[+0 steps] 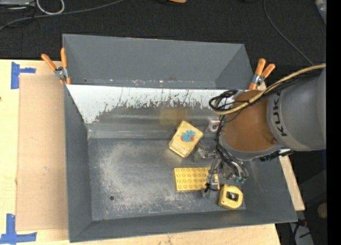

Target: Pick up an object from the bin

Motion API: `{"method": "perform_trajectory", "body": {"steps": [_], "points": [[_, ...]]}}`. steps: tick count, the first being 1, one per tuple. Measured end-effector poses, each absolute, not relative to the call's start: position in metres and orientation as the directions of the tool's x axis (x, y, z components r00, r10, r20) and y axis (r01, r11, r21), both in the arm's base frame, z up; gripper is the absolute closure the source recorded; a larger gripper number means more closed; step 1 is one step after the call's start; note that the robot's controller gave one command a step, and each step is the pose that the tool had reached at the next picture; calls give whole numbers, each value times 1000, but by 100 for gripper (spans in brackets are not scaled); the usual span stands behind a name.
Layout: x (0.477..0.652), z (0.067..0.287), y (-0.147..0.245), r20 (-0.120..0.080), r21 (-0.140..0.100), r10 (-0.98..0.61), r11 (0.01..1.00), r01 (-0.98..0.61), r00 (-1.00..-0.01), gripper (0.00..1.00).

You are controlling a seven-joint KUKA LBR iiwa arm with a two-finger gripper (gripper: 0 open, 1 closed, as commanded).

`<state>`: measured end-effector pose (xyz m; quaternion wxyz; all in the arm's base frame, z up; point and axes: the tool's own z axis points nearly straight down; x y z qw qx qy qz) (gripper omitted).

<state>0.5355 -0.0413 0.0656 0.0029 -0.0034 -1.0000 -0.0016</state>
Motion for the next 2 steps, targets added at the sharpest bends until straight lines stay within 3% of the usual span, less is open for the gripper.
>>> {"method": "perform_trajectory", "body": {"steps": [1,2], "points": [[535,124,-18,-11,0,73,997,73,-997,0],[528,98,-39,8,0,45,999,45,-999,0]]}}
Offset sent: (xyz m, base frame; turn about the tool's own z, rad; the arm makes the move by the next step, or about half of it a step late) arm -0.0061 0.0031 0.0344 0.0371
